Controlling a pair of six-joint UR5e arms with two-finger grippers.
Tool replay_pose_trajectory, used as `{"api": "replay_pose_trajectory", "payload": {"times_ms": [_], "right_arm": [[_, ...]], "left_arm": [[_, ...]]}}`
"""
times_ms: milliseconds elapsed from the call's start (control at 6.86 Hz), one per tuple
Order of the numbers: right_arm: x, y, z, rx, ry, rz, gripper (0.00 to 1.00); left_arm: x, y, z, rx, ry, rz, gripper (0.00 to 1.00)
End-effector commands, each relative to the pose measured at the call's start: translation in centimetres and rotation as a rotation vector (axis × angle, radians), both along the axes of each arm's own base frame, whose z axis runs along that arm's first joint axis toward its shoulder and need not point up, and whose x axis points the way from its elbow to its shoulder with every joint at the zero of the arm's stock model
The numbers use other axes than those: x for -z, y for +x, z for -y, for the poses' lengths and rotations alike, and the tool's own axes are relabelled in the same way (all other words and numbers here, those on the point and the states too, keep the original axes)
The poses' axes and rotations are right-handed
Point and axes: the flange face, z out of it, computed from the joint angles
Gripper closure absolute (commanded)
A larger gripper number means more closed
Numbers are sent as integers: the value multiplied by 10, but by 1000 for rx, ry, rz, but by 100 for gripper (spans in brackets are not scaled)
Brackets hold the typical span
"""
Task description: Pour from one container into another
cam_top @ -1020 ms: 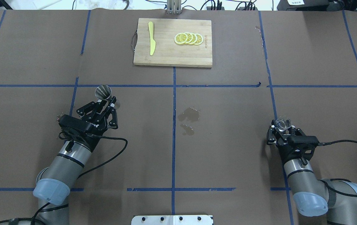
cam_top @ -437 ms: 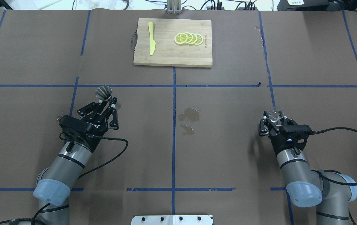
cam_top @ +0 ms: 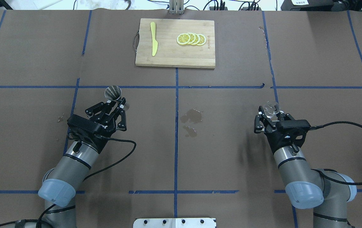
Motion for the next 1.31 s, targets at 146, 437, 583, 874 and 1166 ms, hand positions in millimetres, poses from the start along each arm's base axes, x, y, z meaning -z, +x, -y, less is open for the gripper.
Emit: {"api": "replay_pose_trajectory", "payload": {"times_ms": [146, 437, 583, 874, 1166], "right_arm": [[92, -31, -5, 58, 86, 21, 100], [149, -62, -14, 85, 107, 17, 100], [180, -63, -24, 106, 114, 30, 100], [220, -55, -38, 135, 123, -4, 100], [264, -46, -41, 159, 151, -106, 100]], "left_arm": [[21, 23, 4, -140, 60, 27, 100], [43, 39, 10, -198, 151, 115, 100], [60, 49, 11, -218, 179, 114, 100], [67, 64, 9, -289, 205, 117, 100], [62, 69, 4, -345, 236, 94, 100]]}}
